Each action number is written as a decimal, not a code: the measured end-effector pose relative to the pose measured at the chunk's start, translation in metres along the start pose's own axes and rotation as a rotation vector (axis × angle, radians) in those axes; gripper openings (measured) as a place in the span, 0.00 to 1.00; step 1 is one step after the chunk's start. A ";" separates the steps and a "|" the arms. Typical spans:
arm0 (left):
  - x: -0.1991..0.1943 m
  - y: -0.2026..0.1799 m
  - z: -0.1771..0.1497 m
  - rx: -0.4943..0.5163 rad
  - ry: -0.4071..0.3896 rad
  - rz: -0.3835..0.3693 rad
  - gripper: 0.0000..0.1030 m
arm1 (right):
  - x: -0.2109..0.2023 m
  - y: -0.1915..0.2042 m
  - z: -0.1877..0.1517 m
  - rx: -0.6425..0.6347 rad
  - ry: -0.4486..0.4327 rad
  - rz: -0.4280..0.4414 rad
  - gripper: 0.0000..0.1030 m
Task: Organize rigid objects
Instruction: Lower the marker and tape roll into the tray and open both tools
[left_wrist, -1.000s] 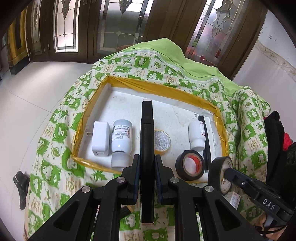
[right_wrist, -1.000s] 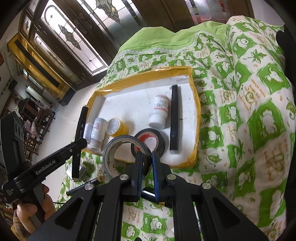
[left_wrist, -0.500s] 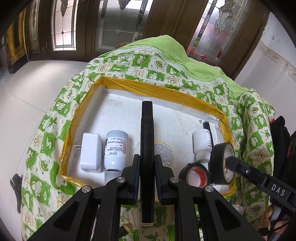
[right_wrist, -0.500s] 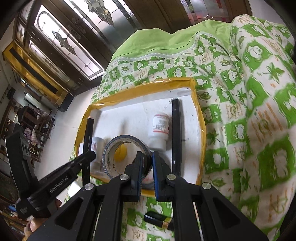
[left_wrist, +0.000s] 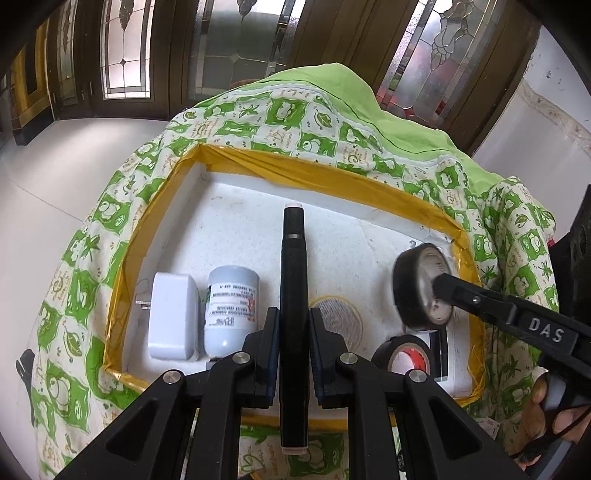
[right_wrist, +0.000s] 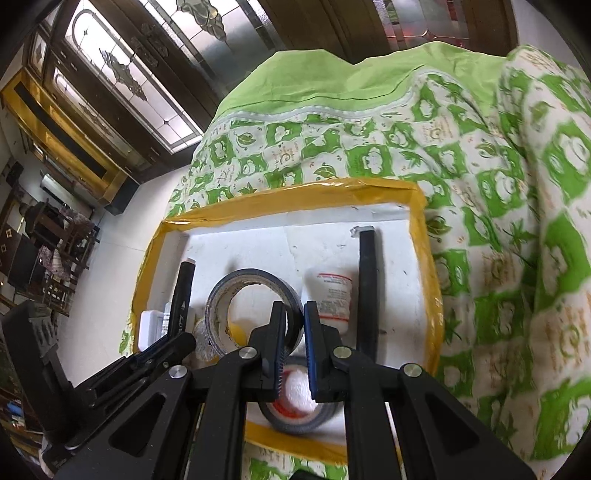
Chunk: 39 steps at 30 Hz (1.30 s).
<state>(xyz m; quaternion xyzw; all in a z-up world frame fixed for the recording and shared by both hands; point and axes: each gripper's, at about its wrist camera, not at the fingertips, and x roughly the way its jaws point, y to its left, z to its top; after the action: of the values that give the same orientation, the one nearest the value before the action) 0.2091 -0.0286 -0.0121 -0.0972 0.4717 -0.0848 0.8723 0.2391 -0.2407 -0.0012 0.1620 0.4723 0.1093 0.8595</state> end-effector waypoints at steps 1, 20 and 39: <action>0.001 -0.001 0.002 0.001 0.000 0.000 0.14 | 0.002 0.001 0.001 -0.004 0.002 -0.004 0.09; 0.008 -0.009 0.019 -0.009 -0.013 -0.054 0.14 | 0.041 0.012 0.020 -0.087 0.009 -0.089 0.09; 0.030 -0.042 0.010 0.060 0.035 -0.067 0.14 | 0.051 -0.010 0.031 -0.097 0.007 -0.192 0.09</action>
<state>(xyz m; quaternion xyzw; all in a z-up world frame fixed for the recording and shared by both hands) 0.2316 -0.0756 -0.0201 -0.0851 0.4807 -0.1300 0.8630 0.2921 -0.2376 -0.0289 0.0739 0.4827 0.0499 0.8713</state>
